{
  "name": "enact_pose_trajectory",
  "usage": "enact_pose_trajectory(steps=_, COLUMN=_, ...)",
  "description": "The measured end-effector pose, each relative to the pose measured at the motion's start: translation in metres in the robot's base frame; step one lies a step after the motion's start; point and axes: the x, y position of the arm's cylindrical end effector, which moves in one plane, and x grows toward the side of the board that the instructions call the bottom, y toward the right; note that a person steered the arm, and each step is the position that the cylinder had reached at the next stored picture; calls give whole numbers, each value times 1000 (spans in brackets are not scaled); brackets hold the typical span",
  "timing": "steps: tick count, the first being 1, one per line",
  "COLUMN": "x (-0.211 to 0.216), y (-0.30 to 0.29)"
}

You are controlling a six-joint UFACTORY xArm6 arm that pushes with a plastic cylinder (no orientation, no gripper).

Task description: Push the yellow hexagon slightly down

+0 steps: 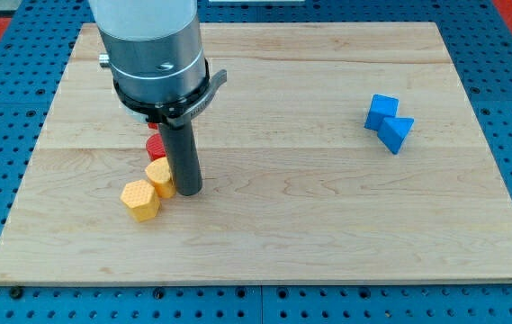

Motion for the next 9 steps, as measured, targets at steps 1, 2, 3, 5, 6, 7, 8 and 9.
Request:
enact_pose_trajectory(steps=1, x=94, y=-25)
enact_pose_trajectory(steps=2, x=84, y=-135)
enact_pose_trajectory(steps=3, x=22, y=-143)
enact_pose_trajectory(steps=5, x=-26, y=-85)
enact_pose_trajectory(steps=6, x=-23, y=-65)
enact_pose_trajectory(steps=7, x=-13, y=-59)
enact_pose_trajectory(steps=8, x=-7, y=-59)
enact_pose_trajectory(steps=9, x=6, y=-57)
